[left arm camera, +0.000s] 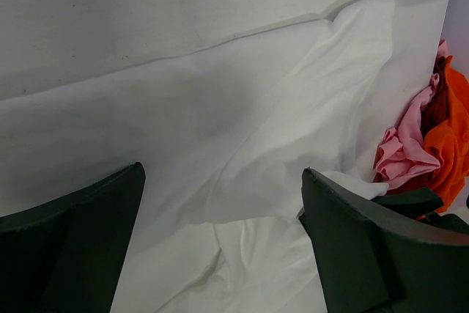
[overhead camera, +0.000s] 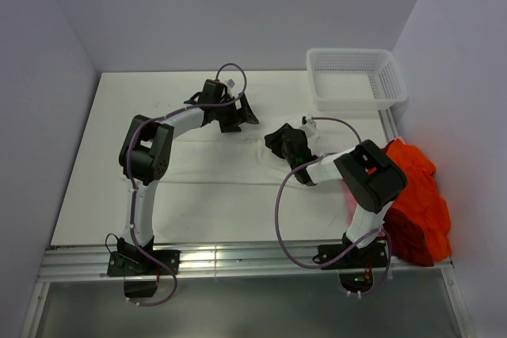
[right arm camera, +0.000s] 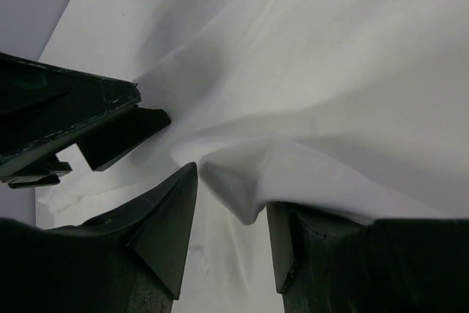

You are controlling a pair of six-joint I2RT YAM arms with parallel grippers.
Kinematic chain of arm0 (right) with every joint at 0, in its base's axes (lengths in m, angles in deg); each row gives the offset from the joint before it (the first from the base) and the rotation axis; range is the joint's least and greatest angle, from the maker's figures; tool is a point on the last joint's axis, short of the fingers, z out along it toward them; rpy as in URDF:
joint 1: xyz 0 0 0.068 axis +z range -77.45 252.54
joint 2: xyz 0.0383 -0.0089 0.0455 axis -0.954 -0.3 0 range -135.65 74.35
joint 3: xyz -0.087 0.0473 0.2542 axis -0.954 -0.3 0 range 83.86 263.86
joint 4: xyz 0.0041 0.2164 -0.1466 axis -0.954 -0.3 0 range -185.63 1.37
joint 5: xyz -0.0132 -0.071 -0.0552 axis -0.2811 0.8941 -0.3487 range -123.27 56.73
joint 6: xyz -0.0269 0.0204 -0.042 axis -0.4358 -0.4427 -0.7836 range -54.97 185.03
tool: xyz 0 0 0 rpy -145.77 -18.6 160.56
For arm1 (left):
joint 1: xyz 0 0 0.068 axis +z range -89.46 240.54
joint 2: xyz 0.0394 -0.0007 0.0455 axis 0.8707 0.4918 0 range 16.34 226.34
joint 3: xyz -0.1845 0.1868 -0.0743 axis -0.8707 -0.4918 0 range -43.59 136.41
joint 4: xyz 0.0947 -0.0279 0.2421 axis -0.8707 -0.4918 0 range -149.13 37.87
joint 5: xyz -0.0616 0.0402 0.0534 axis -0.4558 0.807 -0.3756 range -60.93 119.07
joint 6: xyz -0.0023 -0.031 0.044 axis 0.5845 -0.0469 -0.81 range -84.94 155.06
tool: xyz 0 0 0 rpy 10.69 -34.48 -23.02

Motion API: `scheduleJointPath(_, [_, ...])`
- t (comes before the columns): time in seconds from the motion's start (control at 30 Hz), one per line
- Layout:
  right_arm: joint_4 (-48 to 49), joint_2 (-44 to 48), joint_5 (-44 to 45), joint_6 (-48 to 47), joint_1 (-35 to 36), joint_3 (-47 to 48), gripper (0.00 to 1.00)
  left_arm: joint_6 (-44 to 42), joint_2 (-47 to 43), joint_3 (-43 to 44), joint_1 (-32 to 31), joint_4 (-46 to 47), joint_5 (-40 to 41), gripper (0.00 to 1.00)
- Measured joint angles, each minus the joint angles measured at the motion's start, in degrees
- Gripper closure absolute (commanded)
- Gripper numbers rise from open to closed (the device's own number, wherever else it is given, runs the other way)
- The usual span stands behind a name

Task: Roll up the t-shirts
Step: Fold the tshirt

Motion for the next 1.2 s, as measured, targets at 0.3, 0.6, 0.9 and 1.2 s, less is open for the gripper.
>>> scheduleJointPath(0.3, [9.22,-1.18,-3.19,-2.8,0.26,-0.68,0.61,-0.09,0.0,0.0,0.07,0.0,-0.07,0.06])
scheduleJointPath(0.6, [10.78,-1.2,-5.44,-0.22,0.35,-0.83,0.63,-0.17,0.02,0.35,0.07,-0.02,-0.39,0.06])
scheduleJointPath(0.9, [8.98,-1.03,-7.15,4.0,0.35,-0.98,0.62,-0.22,0.02,0.5,0.2,-0.04,-0.44,0.06])
scheduleJointPath(1.2, [7.72,-0.17,-7.8,8.2,0.35,-2.12,0.74,-0.22,0.02,0.5,0.2,-0.04,-1.05,0.06])
